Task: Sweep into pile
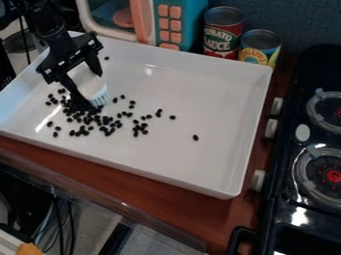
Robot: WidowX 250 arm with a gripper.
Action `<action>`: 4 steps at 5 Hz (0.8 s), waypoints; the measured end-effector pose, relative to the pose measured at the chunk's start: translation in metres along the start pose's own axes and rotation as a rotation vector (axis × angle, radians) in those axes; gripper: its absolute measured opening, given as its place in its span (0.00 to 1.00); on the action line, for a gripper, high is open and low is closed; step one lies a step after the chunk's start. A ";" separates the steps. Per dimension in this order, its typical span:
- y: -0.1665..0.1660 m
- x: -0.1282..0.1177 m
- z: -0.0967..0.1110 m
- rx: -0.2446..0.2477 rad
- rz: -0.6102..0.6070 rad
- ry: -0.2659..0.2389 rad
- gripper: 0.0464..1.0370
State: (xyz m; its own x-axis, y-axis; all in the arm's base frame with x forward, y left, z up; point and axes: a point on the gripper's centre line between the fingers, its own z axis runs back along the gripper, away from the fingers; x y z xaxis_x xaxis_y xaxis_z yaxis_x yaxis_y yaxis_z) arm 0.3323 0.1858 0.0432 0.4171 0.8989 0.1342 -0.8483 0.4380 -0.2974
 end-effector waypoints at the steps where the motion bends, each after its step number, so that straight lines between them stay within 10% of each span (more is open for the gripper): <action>1: -0.032 -0.027 0.012 -0.047 -0.074 0.062 0.69; 3: -0.082 -0.106 0.025 -0.063 -0.316 0.130 0.69; 4: -0.094 -0.159 0.022 -0.071 -0.560 0.064 0.69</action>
State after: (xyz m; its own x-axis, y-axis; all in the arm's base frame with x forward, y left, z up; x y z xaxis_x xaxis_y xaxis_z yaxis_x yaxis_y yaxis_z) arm 0.3386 0.0020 0.0704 0.8176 0.5266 0.2330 -0.4693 0.8438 -0.2603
